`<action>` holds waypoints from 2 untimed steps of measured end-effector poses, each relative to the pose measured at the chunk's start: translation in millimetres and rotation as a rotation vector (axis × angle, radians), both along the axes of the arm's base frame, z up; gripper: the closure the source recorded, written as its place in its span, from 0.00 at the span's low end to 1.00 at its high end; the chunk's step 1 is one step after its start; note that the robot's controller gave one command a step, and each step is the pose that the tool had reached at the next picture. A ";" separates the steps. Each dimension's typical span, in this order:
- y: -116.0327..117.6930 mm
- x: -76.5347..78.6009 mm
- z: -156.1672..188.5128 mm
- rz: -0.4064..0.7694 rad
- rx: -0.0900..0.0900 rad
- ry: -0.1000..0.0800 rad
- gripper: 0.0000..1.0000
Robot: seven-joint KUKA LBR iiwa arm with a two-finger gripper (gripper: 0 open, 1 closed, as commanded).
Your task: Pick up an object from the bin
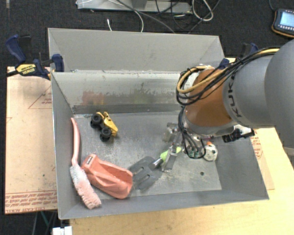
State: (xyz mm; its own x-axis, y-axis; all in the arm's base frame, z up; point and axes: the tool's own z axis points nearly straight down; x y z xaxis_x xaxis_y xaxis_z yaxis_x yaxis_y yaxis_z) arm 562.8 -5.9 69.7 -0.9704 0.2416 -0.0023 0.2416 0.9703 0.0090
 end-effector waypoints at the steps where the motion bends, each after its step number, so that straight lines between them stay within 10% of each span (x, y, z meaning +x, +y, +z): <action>1: 6.1 -29.4 0.3 0.149 -0.003 0.000 0.00; 2: 16.1 42.7 1.1 -0.050 0.001 -0.006 0.00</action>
Offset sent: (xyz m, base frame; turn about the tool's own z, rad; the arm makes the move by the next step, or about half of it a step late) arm 0.0408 0.0150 0.0003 0.0517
